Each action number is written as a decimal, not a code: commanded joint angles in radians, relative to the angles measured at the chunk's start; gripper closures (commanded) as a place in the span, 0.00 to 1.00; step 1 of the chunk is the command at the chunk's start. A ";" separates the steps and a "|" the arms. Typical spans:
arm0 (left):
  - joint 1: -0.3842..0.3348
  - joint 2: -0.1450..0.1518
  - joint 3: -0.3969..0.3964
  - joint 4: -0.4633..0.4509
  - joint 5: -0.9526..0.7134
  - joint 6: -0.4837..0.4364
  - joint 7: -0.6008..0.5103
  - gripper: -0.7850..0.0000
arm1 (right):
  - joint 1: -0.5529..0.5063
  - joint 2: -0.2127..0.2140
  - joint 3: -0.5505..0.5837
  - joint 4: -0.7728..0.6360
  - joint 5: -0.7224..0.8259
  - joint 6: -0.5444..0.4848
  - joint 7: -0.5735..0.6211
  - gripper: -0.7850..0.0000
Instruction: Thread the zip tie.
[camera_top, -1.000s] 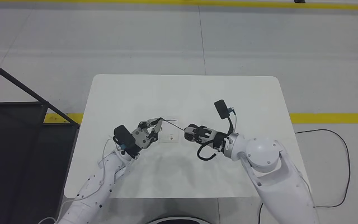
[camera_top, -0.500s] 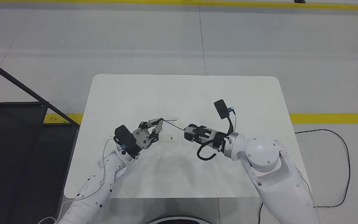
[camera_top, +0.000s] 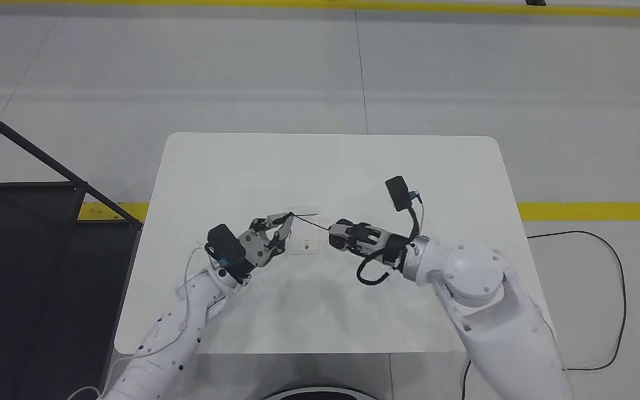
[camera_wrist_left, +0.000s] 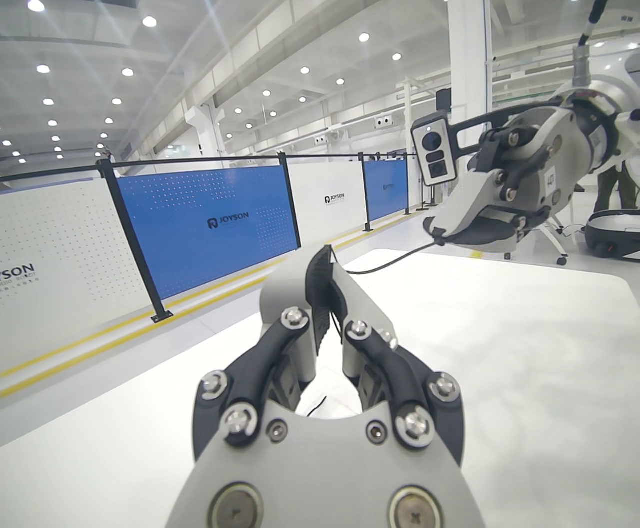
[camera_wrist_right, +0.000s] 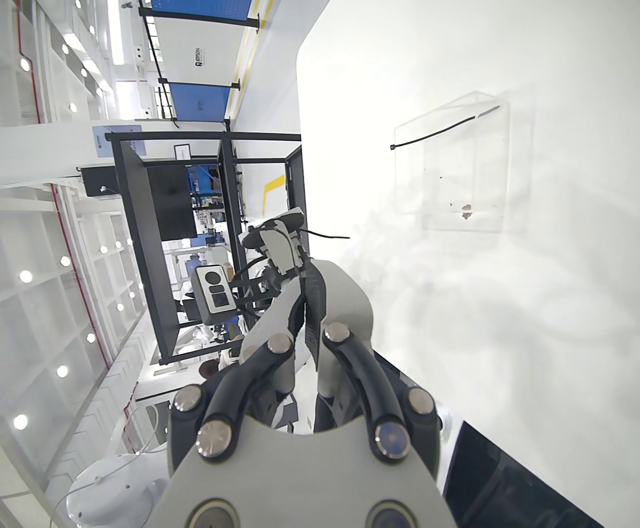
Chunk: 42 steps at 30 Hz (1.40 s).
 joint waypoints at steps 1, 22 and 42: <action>0.000 0.000 0.000 0.000 0.002 0.000 0.002 1.00 | -0.006 0.000 0.009 0.001 0.020 -0.016 -0.003 1.00; 0.004 -0.001 0.004 -0.003 0.004 0.009 0.014 1.00 | -0.041 0.010 0.064 0.003 0.106 -0.102 0.003 1.00; 0.022 -0.001 -0.003 -0.023 0.023 0.047 0.030 1.00 | -0.074 0.030 0.032 -0.084 -0.048 0.011 0.008 1.00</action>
